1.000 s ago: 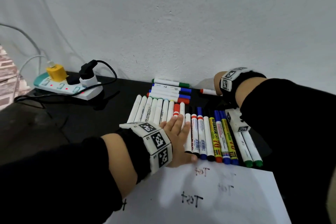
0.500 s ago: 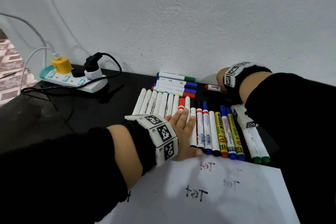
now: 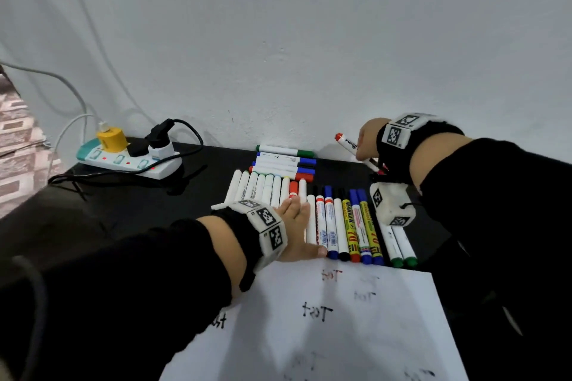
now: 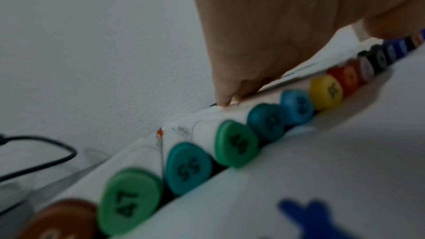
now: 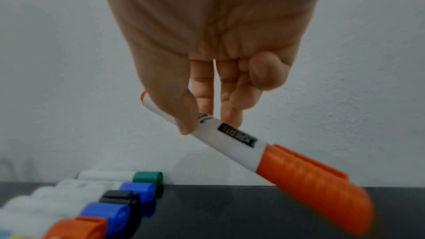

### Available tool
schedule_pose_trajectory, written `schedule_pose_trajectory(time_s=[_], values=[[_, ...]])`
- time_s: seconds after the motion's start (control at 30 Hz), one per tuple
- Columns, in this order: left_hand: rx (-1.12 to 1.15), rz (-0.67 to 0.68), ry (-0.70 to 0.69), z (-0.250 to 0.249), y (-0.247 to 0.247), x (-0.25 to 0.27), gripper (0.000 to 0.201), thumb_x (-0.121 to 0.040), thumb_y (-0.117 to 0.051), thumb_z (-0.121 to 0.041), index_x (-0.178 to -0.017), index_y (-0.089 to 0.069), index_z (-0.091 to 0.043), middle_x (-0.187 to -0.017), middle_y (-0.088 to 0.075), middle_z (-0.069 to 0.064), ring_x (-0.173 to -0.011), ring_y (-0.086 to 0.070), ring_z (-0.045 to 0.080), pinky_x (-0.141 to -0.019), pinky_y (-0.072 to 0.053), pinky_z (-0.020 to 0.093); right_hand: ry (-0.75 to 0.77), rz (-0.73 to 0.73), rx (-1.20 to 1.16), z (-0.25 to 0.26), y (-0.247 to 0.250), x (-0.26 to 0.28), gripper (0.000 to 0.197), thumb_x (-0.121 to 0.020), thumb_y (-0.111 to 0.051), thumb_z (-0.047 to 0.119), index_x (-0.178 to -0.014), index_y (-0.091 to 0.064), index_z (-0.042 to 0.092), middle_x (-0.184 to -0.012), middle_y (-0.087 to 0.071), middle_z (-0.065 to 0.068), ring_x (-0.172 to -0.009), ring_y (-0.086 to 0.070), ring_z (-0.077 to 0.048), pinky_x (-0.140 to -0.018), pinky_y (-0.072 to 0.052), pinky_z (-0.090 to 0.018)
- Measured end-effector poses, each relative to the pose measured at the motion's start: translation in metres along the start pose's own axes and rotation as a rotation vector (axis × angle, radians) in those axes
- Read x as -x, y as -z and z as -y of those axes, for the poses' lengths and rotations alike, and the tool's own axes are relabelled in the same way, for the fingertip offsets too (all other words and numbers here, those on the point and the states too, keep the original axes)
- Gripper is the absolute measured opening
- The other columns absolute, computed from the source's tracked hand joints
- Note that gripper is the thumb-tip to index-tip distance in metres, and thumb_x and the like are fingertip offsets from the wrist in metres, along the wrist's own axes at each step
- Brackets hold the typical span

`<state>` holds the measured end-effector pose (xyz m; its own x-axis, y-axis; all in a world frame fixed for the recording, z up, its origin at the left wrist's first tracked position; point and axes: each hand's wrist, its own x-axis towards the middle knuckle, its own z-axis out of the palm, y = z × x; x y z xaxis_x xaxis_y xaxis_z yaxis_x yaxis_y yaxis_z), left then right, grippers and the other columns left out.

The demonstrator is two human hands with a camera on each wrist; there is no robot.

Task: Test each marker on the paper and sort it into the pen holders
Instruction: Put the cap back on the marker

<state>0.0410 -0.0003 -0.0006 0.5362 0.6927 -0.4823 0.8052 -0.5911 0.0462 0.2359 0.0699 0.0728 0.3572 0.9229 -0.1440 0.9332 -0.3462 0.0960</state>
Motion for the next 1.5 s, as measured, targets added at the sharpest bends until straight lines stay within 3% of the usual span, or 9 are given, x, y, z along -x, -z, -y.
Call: schedule_pose_trajectory(time_s=[0.2,0.3,0.4,0.5,0.7,0.9,1.23,1.37,1.5], values=[[0.052,-0.083,-0.054,-0.015,0.031,0.053,0.08,-0.094,-0.034,-0.055,-0.15,0.006,-0.013,-0.158,0.008,0.004,-0.146,-0.001,0.019,-0.116,-0.011,0.039,-0.027,-0.005,-0.22,-0.002,0.023,0.081,0.037,-0.085,-0.059,0.036,-0.106,-0.068,0.008,-0.103,-0.068,-0.009,-0.094,-0.063,-0.025,-0.089,-0.051,-0.035],[0.117,-0.119,-0.075,-0.021,0.039,0.08,0.069,-0.095,-0.03,-0.054,-0.151,-0.005,-0.021,-0.157,-0.014,0.001,-0.143,-0.02,0.02,-0.113,-0.019,0.036,-0.027,0.022,-0.344,-0.001,0.036,0.114,0.023,-0.081,-0.061,0.032,-0.088,-0.067,0.011,-0.087,-0.065,-0.006,-0.077,-0.057,-0.022,-0.074,-0.047,-0.03],[0.172,-0.194,-0.105,-0.024,0.043,0.103,0.061,-0.097,-0.026,-0.053,-0.149,-0.018,-0.023,-0.154,-0.024,0.0,-0.141,-0.024,0.02,-0.113,-0.02,0.034,-0.039,0.051,-0.608,0.004,0.045,0.146,0.023,-0.081,-0.056,0.027,-0.063,-0.056,0.013,-0.06,-0.056,-0.003,-0.051,-0.046,-0.019,-0.055,-0.041,-0.026],[0.266,-0.278,-0.157,-0.028,0.046,0.13,0.055,-0.099,-0.023,-0.049,-0.147,-0.028,-0.022,-0.151,-0.031,-0.001,-0.139,-0.028,0.018,-0.111,-0.021,0.031,-0.042,0.045,-0.834,0.011,0.052,0.179,0.021,-0.083,-0.05,0.021,-0.064,-0.049,0.014,-0.056,-0.049,-0.003,-0.043,-0.034,-0.016,-0.045,-0.028,-0.021],[0.841,-0.335,-0.307,-0.023,0.038,0.166,0.04,-0.099,-0.034,-0.043,-0.106,-0.062,-0.016,-0.1,-0.071,-0.005,-0.094,-0.065,0.009,-0.098,-0.046,0.032,-0.019,0.003,-1.059,0.027,0.057,0.233,0.021,-0.084,-0.048,0.022,-0.066,-0.046,0.013,-0.05,-0.046,-0.002,-0.04,-0.031,-0.015,-0.041,-0.024,-0.02],[1.131,-0.291,-0.316,-0.017,0.025,0.192,0.027,-0.099,-0.039,-0.029,-0.083,-0.058,-0.018,-0.072,-0.056,-0.001,-0.069,-0.055,0.009,-0.073,-0.043,0.019,-0.007,-0.028,-1.203,0.047,0.054,0.267,0.02,-0.085,-0.048,0.022,-0.067,-0.049,0.013,-0.051,-0.044,-0.002,-0.038,-0.03,-0.013,-0.037,-0.022,-0.016],[1.11,-0.364,-0.261,0.001,0.004,0.219,0.03,-0.101,-0.034,-0.032,-0.092,-0.057,-0.016,-0.071,-0.055,-0.002,-0.068,-0.058,0.009,-0.08,-0.046,0.024,-0.005,-0.212,-1.309,0.081,0.024,0.29,0.041,-0.09,-0.057,0.037,-0.059,-0.043,0.015,-0.039,-0.041,0.003,-0.039,-0.036,-0.016,-0.044,-0.028,-0.025],[1.224,-0.291,-0.262,0.008,-0.005,0.23,0.032,-0.101,-0.033,-0.032,-0.086,-0.057,-0.016,-0.053,-0.05,-0.007,-0.046,-0.056,0.003,-0.072,-0.047,0.02,-0.001,-0.17,-1.415,0.091,0.013,0.297,0.042,-0.089,-0.055,0.034,-0.056,-0.037,0.014,-0.029,-0.032,0.006,-0.027,-0.028,-0.011,-0.037,-0.023,-0.021],[1.24,-0.236,-0.262,0.016,-0.007,0.241,0.033,-0.101,-0.033,-0.032,-0.085,-0.056,-0.014,-0.045,-0.045,-0.008,-0.043,-0.053,0.006,-0.065,-0.049,0.02,0.01,-0.162,-1.5,0.101,0.011,0.302,0.036,-0.087,-0.052,0.027,-0.057,-0.038,0.014,-0.034,-0.03,0.004,-0.033,-0.024,-0.014,-0.041,-0.02,-0.022]])
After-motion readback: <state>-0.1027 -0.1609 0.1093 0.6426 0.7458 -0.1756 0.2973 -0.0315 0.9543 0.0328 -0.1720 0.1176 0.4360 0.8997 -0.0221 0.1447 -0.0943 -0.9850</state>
